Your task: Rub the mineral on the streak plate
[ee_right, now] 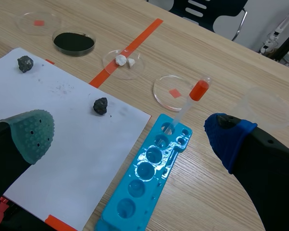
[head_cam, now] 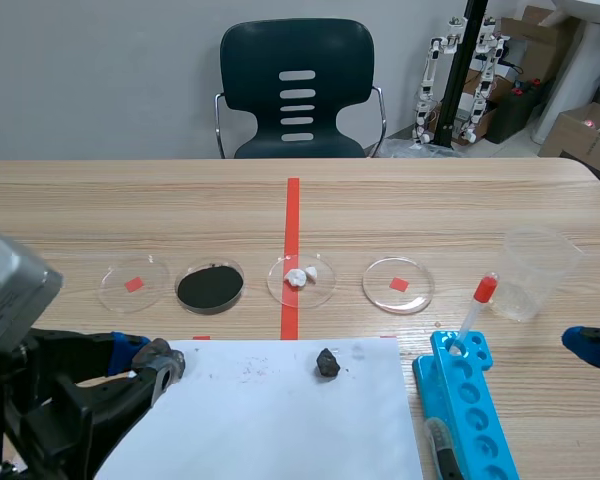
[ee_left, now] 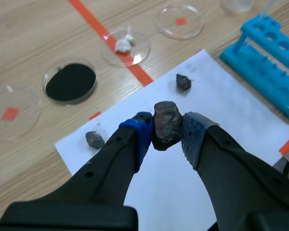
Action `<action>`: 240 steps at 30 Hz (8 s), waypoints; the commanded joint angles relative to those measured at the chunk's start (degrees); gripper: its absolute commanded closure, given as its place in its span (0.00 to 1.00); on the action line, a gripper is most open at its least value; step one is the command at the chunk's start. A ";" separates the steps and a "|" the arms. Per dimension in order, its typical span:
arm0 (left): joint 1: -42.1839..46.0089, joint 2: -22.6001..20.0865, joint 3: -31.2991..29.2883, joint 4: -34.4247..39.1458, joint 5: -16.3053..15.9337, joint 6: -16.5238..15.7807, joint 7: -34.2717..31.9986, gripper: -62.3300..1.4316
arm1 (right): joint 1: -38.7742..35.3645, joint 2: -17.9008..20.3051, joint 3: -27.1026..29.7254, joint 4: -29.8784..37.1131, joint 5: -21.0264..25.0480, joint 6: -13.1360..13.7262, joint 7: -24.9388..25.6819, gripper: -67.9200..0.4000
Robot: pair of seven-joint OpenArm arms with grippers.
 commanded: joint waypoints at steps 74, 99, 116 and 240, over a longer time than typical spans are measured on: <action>-31.12 5.99 0.17 -25.75 -6.23 27.87 52.61 0.87 | 0.50 0.59 0.04 1.38 0.37 -0.20 0.81 0.00; -31.28 5.99 0.17 -25.75 -2.95 27.91 54.51 0.87 | 0.50 0.59 0.04 1.38 0.37 -0.20 0.81 0.00; -31.30 6.01 0.17 -25.75 -16.59 27.58 51.71 0.87 | 0.50 0.59 0.04 1.38 0.37 -0.20 0.81 0.00; -6.80 6.01 -0.22 -1.79 3.89 -5.38 -12.81 0.87 | 0.50 0.59 0.04 1.38 0.37 -0.20 0.81 0.00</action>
